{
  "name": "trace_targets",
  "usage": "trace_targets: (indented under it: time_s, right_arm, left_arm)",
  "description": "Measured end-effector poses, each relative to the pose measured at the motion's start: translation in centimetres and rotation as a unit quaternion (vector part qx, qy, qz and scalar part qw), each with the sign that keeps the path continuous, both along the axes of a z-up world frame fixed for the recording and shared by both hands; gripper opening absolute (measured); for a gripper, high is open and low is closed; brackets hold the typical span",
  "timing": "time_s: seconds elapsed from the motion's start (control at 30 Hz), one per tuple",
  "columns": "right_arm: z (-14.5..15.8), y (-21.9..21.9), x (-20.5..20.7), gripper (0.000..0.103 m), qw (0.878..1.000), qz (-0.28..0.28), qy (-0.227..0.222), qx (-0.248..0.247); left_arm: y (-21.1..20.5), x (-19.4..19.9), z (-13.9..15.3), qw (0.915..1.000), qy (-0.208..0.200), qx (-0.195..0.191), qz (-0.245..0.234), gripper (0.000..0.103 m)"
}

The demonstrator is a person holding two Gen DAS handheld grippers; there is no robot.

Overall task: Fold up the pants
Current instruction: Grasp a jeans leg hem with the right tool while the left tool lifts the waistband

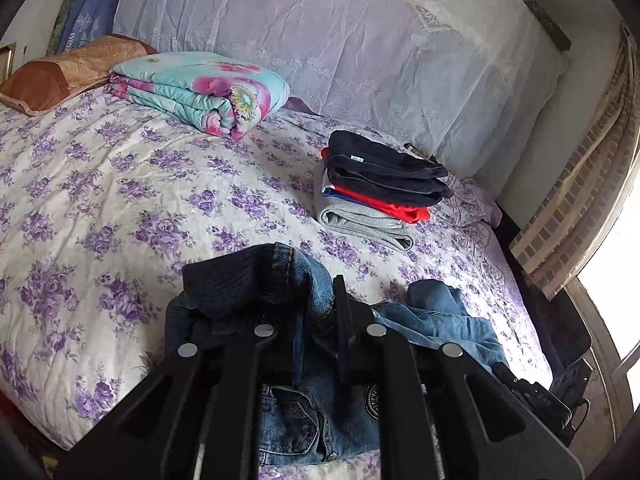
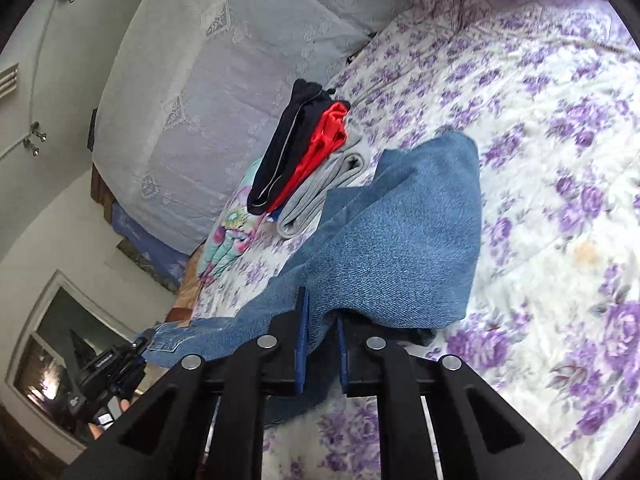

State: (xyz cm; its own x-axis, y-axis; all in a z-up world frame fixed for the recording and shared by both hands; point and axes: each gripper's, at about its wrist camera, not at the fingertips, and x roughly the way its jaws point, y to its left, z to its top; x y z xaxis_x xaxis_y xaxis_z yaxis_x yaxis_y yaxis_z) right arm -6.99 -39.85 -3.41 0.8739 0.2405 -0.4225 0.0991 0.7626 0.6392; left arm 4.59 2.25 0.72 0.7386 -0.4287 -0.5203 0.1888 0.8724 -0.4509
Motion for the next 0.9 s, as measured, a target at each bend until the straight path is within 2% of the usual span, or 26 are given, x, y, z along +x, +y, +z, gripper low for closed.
trace_targets:
  time_s: [0.07, 0.2, 0.33, 0.43, 0.5, 0.57, 0.6, 0.67, 0.7, 0.73, 0.77, 0.8, 0.83, 0.87, 0.9]
  right_arm:
    - [2.8, 1.7, -1.2, 0.01, 0.996, -0.006, -0.03, -0.079]
    - [9.3, 2.9, -2.1, 0.009, 0.985, 0.011, -0.113, -0.126]
    - [16.7, 4.9, 0.9, 0.009, 0.97, 0.034, -0.17, -0.169]
    - [21.2, 7.1, 4.2, 0.009, 0.964, 0.051, -0.173, -0.196]
    - [22.5, 8.6, 9.0, 0.009, 0.969, 0.053, -0.121, -0.211]
    - [21.1, 8.6, 15.9, 0.009, 0.974, 0.065, -0.041, -0.212]
    - [19.3, 8.7, 19.7, 0.01, 0.973, 0.07, 0.002, -0.221]
    - [14.2, 8.9, 27.0, 0.014, 0.961, 0.079, 0.084, -0.25]
    - [11.3, 9.0, 29.6, 0.014, 0.953, 0.078, 0.12, -0.266]
    - [8.3, 8.9, 31.7, 0.014, 0.941, 0.071, 0.163, -0.288]
    - [5.9, 8.9, 32.6, 0.014, 0.93, 0.064, 0.198, -0.305]
    - [4.2, 8.9, 32.6, 0.014, 0.921, 0.062, 0.222, -0.314]
    - [3.1, 9.0, 31.9, 0.014, 0.918, 0.064, 0.224, -0.32]
    - [3.0, 9.2, 30.5, 0.015, 0.919, 0.065, 0.206, -0.331]
    - [3.3, 9.2, 29.1, 0.017, 0.918, 0.06, 0.186, -0.347]
  left_arm:
    - [-0.1, -0.6, 0.1, 0.9999, -0.014, 0.001, 0.007, 0.012]
    - [1.5, -1.7, 1.9, 0.9983, -0.05, -0.019, 0.024, 0.012]
    - [2.8, -1.7, 5.2, 0.9961, -0.077, -0.026, 0.034, 0.012]
    - [4.2, -0.4, 8.1, 0.9942, -0.091, -0.032, 0.047, 0.012]
    - [5.1, 2.2, 9.7, 0.994, -0.085, -0.027, 0.063, 0.012]
    - [5.9, 6.9, 10.1, 0.996, -0.046, -0.033, 0.068, 0.012]
    - [5.8, 10.2, 9.6, 0.9974, -0.015, -0.026, 0.066, 0.012]
    - [4.2, 18.0, 6.6, 0.9964, 0.059, 0.031, 0.053, 0.013]
    - [3.5, 21.4, 3.9, 0.9919, 0.104, 0.057, 0.046, 0.013]
    - [3.2, 24.4, 0.7, 0.9841, 0.162, 0.064, 0.033, 0.014]
    - [3.3, 26.6, -2.4, 0.9753, 0.211, 0.063, 0.022, 0.02]
    - [3.4, 27.3, -4.1, 0.9717, 0.225, 0.067, 0.02, 0.029]
    - [3.7, 27.1, -4.4, 0.9742, 0.212, 0.072, 0.024, 0.045]
    - [3.7, 26.5, -3.8, 0.9778, 0.189, 0.088, 0.025, 0.052]
    - [3.8, 25.7, -2.9, 0.9805, 0.169, 0.096, 0.026, 0.054]
